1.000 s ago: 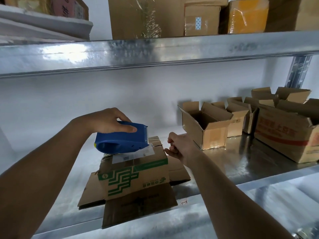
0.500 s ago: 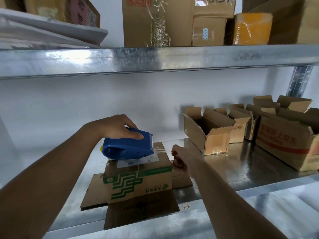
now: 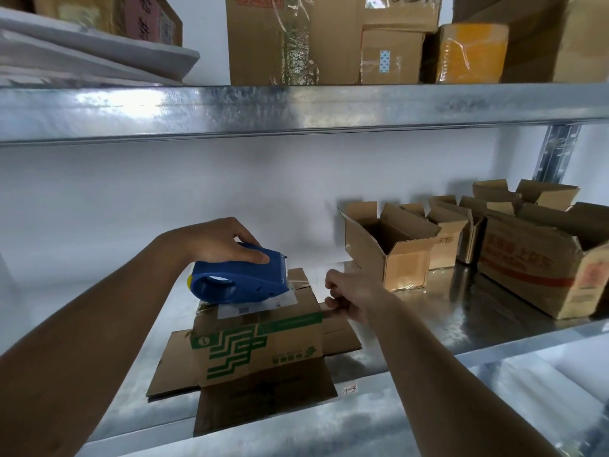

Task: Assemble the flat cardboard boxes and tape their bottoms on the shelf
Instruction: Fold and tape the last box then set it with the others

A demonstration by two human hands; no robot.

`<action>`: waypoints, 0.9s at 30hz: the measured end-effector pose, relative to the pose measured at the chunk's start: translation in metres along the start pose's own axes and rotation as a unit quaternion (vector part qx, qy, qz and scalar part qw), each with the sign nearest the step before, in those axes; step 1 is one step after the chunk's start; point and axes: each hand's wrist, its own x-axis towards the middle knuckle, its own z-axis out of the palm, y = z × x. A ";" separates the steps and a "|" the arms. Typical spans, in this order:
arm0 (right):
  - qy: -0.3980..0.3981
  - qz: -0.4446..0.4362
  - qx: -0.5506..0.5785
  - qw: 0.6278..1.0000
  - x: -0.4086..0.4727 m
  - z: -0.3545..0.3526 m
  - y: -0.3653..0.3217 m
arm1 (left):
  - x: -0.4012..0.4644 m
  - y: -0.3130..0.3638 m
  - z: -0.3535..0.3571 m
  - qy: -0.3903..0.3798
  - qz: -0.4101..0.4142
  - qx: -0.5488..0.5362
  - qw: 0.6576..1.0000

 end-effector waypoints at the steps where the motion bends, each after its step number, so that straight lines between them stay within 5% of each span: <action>1: -0.001 0.007 -0.004 1.000 0.001 0.001 0.006 | 0.000 0.001 0.001 -0.001 0.002 0.003 1.000; 9: 0.005 0.024 0.016 1.000 0.011 0.005 0.013 | 0.000 0.000 0.002 -0.001 -0.008 0.001 1.000; 20: -0.091 0.202 0.028 0.975 0.000 0.000 0.013 | 0.008 0.001 0.003 -0.016 -0.017 0.019 1.000; 27: -0.034 0.139 -0.143 0.979 -0.003 0.013 -0.005 | 0.017 0.003 0.006 -0.030 -0.006 0.031 0.999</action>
